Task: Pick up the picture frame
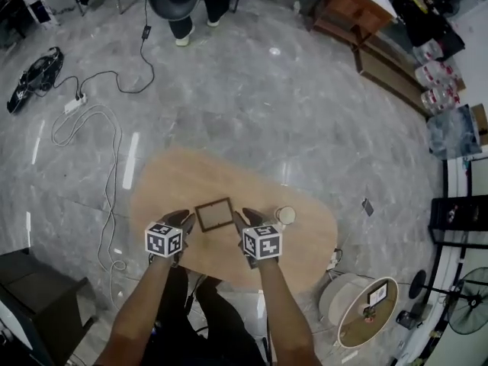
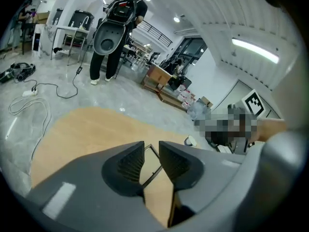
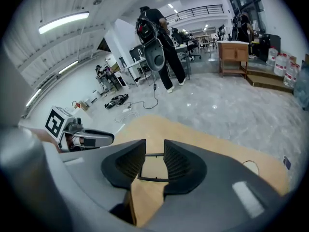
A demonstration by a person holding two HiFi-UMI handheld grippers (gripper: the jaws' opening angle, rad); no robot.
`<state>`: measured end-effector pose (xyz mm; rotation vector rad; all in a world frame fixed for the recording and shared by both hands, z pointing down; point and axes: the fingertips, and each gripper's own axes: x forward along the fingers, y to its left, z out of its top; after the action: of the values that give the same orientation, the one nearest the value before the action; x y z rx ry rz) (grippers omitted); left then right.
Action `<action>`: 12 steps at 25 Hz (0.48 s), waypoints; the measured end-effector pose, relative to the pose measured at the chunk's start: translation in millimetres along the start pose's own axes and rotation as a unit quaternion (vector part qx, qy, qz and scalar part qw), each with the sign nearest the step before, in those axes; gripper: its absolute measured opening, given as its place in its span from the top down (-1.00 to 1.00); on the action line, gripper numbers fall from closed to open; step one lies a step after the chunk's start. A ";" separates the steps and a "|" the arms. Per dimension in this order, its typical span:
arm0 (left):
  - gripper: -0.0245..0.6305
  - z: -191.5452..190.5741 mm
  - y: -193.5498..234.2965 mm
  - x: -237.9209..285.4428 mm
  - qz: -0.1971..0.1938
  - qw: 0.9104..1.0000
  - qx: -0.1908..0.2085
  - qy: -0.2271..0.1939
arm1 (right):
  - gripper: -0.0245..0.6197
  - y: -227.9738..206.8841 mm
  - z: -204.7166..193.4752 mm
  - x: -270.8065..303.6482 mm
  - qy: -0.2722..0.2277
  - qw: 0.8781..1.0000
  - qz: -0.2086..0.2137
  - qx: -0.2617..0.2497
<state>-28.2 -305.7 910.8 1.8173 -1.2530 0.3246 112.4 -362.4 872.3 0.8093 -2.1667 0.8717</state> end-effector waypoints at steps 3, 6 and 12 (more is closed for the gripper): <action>0.63 -23.4 19.7 27.0 0.006 1.000 -0.018 0.017 | 0.62 -21.4 -27.0 35.9 0.029 1.000 -0.004 0.010; 0.63 -46.7 37.4 49.8 0.012 0.999 -0.036 0.031 | 0.62 -37.8 -50.2 65.5 0.051 0.999 -0.007 0.016; 0.60 -87.4 59.9 84.5 0.024 0.996 -0.062 0.056 | 0.62 -59.7 -83.5 118.6 0.086 0.996 -0.001 0.019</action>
<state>-18.5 -296.9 1045.7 1.6430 -1.2130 0.3633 114.0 -369.2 1029.1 0.7262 -2.0057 0.9483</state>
